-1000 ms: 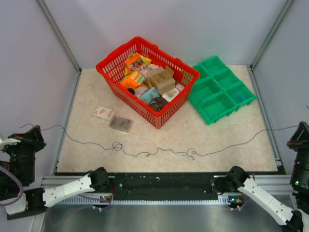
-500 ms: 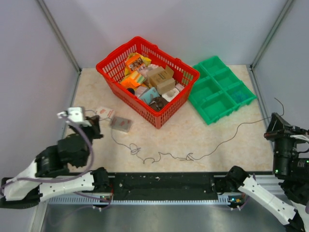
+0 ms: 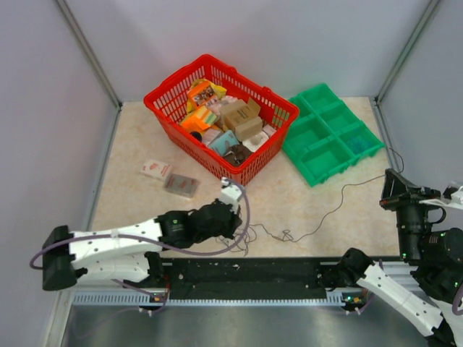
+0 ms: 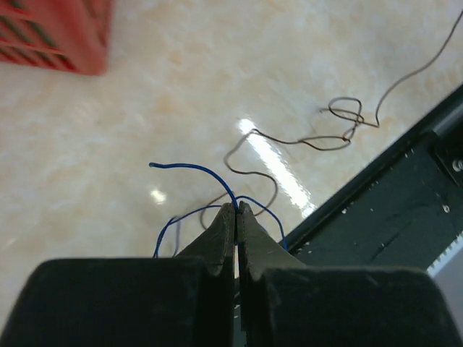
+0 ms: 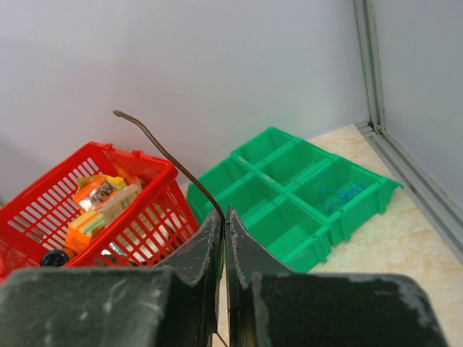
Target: Untangle the cables
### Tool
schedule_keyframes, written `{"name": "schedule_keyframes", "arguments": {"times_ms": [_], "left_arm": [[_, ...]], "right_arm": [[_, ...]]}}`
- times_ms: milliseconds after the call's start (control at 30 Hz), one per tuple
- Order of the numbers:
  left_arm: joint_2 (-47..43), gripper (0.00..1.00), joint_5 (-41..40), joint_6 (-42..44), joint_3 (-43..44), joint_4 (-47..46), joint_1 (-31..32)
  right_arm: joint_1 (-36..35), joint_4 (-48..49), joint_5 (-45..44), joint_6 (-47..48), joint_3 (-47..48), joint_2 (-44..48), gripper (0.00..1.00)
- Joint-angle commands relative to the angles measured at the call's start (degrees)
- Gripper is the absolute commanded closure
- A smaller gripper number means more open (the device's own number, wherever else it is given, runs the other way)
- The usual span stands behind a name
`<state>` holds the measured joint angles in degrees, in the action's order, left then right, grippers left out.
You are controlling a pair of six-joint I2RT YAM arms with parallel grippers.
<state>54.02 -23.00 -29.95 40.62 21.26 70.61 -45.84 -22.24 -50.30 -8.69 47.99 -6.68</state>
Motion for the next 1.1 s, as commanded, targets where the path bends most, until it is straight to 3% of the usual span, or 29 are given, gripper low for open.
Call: {"name": "schedule_keyframes", "arguments": {"times_ms": [0, 133, 200, 367, 567, 833, 1067], "left_arm": [[12.5, 0.98, 19.8, -1.6, 2.3, -11.1, 0.2], [22.1, 0.91, 27.6, 0.9, 5.1, -16.8, 0.2], [25.9, 0.90, 28.3, 1.8, 7.4, -16.4, 0.3], [32.6, 0.72, 29.6, 3.6, 10.6, -18.4, 0.4], [39.1, 0.60, 28.7, 0.1, 16.6, -14.7, 0.5], [44.8, 0.60, 18.0, -7.2, 22.4, -5.7, 1.5], [45.8, 0.59, 13.4, -9.4, 22.2, -5.6, 2.6]], "right_arm": [[0.1, -0.4, 2.3, -3.0, -0.2, -0.6, 1.00], [0.1, -1.3, 3.5, -4.1, -0.1, -0.7, 1.00], [0.1, -1.7, 3.7, -4.4, -0.1, -0.5, 1.00], [0.1, -2.5, 4.2, -5.2, -0.1, -0.5, 1.00], [0.1, -2.7, 4.5, -5.6, -0.4, -0.5, 1.00], [0.1, -2.9, 4.5, -6.3, -0.9, -0.3, 1.00], [0.1, -3.1, 4.6, -6.3, -0.9, 0.2, 1.00]]}}
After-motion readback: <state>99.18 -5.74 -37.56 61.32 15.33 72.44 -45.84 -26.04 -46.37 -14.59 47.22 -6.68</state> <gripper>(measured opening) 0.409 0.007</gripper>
